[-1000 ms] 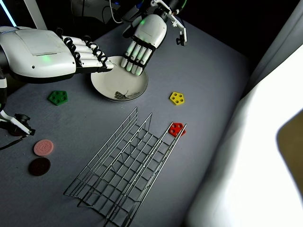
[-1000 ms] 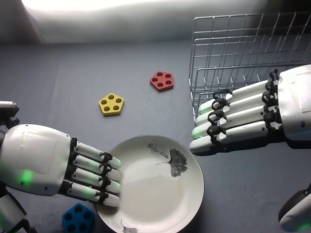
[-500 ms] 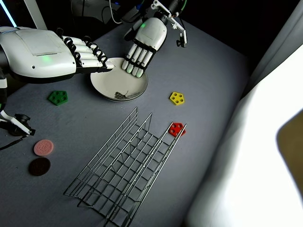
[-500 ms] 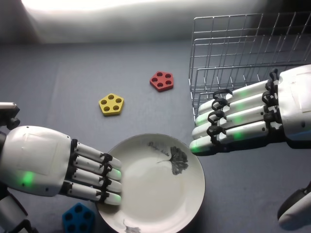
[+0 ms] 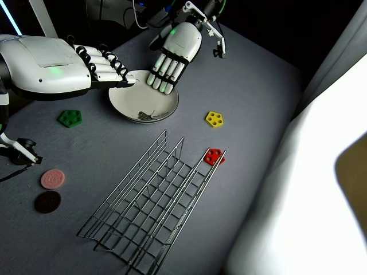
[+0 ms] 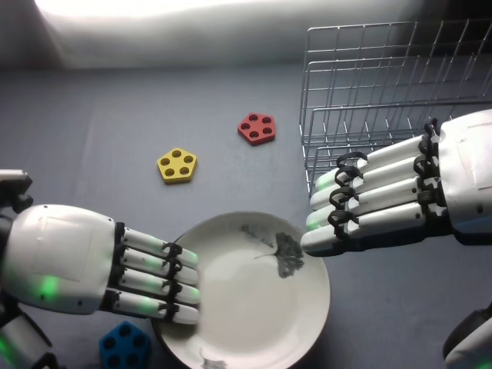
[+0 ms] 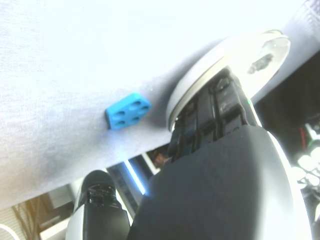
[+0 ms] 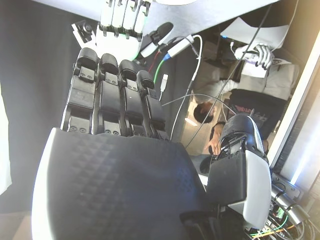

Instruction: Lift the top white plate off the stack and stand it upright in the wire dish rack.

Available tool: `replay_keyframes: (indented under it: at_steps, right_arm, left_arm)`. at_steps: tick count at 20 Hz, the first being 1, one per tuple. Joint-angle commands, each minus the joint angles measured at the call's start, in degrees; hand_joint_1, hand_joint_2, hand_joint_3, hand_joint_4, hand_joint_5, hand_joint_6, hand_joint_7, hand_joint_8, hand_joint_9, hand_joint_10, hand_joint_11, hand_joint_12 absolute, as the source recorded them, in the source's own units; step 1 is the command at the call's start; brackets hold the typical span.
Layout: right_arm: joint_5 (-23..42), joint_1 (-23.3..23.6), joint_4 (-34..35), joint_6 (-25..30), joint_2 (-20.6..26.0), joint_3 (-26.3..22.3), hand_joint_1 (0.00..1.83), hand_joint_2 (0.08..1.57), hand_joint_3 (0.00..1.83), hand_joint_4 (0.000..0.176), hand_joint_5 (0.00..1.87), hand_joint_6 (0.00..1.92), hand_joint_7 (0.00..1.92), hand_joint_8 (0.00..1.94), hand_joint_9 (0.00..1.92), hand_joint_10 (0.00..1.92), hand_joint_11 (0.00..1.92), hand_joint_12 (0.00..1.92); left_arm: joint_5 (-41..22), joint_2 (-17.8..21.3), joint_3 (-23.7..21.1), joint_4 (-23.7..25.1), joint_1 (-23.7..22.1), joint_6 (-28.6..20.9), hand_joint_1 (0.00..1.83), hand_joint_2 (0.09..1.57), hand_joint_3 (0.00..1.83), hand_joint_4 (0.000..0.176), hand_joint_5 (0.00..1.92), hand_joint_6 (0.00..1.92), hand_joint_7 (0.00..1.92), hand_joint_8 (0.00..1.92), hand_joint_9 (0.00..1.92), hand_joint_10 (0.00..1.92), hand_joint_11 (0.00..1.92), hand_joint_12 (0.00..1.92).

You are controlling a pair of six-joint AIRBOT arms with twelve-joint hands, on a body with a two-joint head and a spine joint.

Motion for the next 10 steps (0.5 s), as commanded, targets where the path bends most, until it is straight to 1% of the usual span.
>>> replay_keyframes:
  at_steps: [1, 3, 4, 6, 7, 8, 10]
  right_arm:
    - [2.6, 0.4, 3.7, -0.1, 0.7, -0.2, 0.0, 1.0, 0.0, 0.0, 0.14, 0.0, 0.16, 0.0, 0.17, 0.0, 0.17, 0.01]
    - [2.5, 0.3, 3.7, -0.4, 0.7, -0.2, 0.0, 0.99, 0.0, 0.0, 0.09, 0.0, 0.13, 0.0, 0.15, 0.0, 0.15, 0.0]
    - [2.5, 0.2, 3.7, -0.6, 0.6, -0.2, 0.0, 1.0, 0.0, 0.0, 0.14, 0.02, 0.17, 0.01, 0.18, 0.01, 0.17, 0.01]
    - [2.0, 0.1, 3.1, -0.9, 0.5, -0.2, 0.0, 1.0, 0.0, 0.0, 0.13, 0.01, 0.16, 0.01, 0.17, 0.01, 0.17, 0.01]
    - [1.9, 0.0, 3.0, -0.9, 0.4, -0.2, 0.0, 1.0, 0.0, 0.0, 0.11, 0.0, 0.14, 0.0, 0.15, 0.0, 0.14, 0.0]
    - [1.7, 0.0, 2.8, -0.9, 0.4, -0.2, 0.0, 1.0, 0.0, 0.0, 0.13, 0.01, 0.16, 0.01, 0.17, 0.01, 0.17, 0.01]
    - [1.0, 0.0, 2.3, -0.9, 0.1, -0.1, 0.0, 1.0, 0.0, 0.0, 0.12, 0.0, 0.15, 0.0, 0.17, 0.01, 0.16, 0.01]
  left_arm:
    - [-0.3, -1.0, -0.4, -0.6, -0.2, 0.4, 0.0, 0.98, 0.0, 0.0, 0.1, 0.01, 0.14, 0.01, 0.14, 0.01, 0.13, 0.03]
    - [-0.1, -1.9, -0.4, -1.3, 0.5, 0.9, 0.0, 0.99, 0.0, 0.0, 0.1, 0.0, 0.13, 0.0, 0.12, 0.0, 0.12, 0.02]
    - [0.2, -2.3, -0.4, -2.1, 1.0, 1.2, 0.0, 0.99, 0.0, 0.0, 0.11, 0.0, 0.15, 0.01, 0.14, 0.01, 0.13, 0.03]
    - [0.7, -3.3, -0.4, -3.5, 1.8, 1.6, 0.0, 0.99, 0.0, 0.0, 0.1, 0.0, 0.13, 0.0, 0.13, 0.0, 0.12, 0.02]
    - [1.0, -3.8, -0.4, -3.9, 1.9, 1.6, 0.0, 1.0, 0.0, 0.0, 0.09, 0.0, 0.12, 0.0, 0.11, 0.0, 0.11, 0.02]
    - [1.2, -4.3, -0.4, -4.0, 2.0, 1.7, 0.0, 1.0, 0.0, 0.0, 0.1, 0.0, 0.12, 0.0, 0.11, 0.0, 0.11, 0.02]
    - [1.7, -5.3, -0.5, -4.2, 2.1, 1.8, 0.0, 1.0, 0.0, 0.0, 0.1, 0.0, 0.13, 0.0, 0.13, 0.01, 0.1, 0.01]
